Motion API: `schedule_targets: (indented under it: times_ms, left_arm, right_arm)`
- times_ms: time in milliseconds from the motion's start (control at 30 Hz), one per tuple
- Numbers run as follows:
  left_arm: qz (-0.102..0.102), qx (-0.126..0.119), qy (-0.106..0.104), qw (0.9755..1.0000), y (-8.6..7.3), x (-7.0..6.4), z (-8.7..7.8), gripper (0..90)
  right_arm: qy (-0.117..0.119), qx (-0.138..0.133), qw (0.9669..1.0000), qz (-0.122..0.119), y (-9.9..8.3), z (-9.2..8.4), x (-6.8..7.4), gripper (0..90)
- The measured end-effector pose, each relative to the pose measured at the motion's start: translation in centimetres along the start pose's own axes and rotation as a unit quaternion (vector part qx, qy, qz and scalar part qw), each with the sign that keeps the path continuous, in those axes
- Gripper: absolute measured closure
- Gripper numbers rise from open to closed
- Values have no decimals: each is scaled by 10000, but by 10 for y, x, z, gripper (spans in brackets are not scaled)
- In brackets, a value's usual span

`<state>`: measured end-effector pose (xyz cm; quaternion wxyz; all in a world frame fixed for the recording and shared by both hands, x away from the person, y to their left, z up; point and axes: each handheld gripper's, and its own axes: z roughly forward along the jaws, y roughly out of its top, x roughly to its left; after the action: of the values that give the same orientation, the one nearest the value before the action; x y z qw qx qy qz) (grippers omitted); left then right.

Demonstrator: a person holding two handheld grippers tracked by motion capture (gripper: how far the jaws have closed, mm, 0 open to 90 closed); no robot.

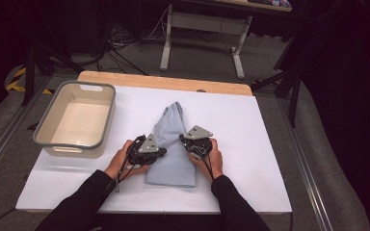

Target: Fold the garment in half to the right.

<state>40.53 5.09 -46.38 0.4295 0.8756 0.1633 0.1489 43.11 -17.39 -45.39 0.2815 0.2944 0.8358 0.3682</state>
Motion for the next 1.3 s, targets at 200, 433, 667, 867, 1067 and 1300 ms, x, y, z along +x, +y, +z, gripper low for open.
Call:
schedule_targets:
  times_ms: [200,433,667,867,1067,1300]
  left_arm:
    - [56,-80,52,9999,3,-3,-1,842]
    - [-16,-572,382,9976,21,7,-16,784]
    - [-112,-450,666,9967,28,26,-7,794]
    - [-198,-138,690,9973,22,29,7,806]
    - [-185,95,774,9968,18,28,15,830]
    - [-269,290,844,9956,11,29,22,881]
  right_arm:
    - [-131,91,9997,189,-3,2,-6,900]
    - [-164,-427,9987,217,3,-18,-8,897]
    - [41,-631,9980,-18,5,-43,-3,880]
    - [181,-282,9992,-220,-4,-36,4,877]
    - [195,-24,9998,-59,-17,-29,-6,876]
    - [1,65,10000,12,-31,-28,-10,899]
